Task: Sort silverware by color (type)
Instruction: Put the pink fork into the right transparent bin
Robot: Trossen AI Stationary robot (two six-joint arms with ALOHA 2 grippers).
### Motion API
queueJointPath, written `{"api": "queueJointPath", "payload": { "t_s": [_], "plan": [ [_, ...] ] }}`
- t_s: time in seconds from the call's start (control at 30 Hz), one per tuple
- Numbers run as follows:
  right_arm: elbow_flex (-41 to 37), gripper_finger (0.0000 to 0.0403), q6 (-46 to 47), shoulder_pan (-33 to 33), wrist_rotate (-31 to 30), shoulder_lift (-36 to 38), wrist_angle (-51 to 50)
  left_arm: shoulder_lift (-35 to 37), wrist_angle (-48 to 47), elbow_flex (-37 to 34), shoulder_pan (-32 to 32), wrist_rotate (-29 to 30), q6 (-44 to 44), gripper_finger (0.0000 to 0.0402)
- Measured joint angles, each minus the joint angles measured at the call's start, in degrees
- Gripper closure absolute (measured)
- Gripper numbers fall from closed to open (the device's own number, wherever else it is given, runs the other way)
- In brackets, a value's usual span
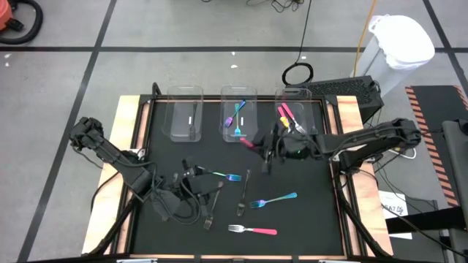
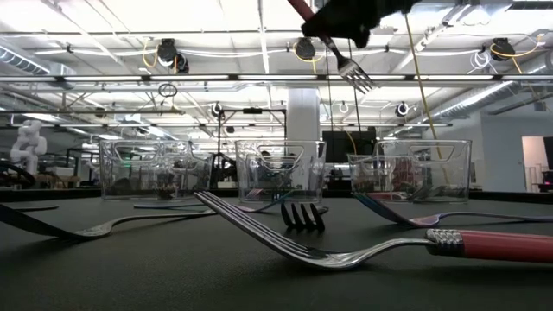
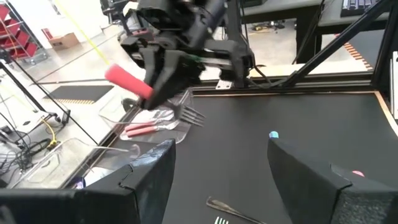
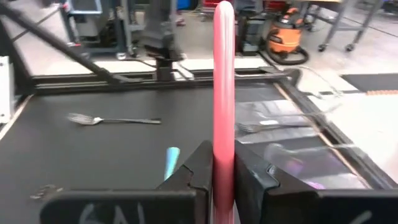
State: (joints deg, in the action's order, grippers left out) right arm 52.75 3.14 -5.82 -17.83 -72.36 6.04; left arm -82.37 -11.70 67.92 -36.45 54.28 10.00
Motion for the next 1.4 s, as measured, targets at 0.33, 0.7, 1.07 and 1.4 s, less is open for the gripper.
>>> {"api": "queueJointPath", "payload": {
  "t_s": [0.33,0.7,1.07,1.4],
  "plan": [
    [-7.80,0.0370,-1.51,9.69,3.52,12.18,-0.21,0.00,-1.29,-0.07,0.04,0.00,0.20,0.0146],
    [-12.75,0.0369,-0.04,26.01,20.17,17.31,0.77,0.00,-1.29,-0.07,0.22,0.00,0.26,0.0147],
    [-23.19,0.0369,3.83,37.70,26.94,17.29,17.55,0.00,-1.19,-0.20,0.22,0.00,0.28,0.0147],
    [-23.84,0.0369,2.27,43.47,24.61,16.28,14.00,-0.02,-1.29,-1.25,1.15,0.00,0.84,0.0146]
  ]
}}
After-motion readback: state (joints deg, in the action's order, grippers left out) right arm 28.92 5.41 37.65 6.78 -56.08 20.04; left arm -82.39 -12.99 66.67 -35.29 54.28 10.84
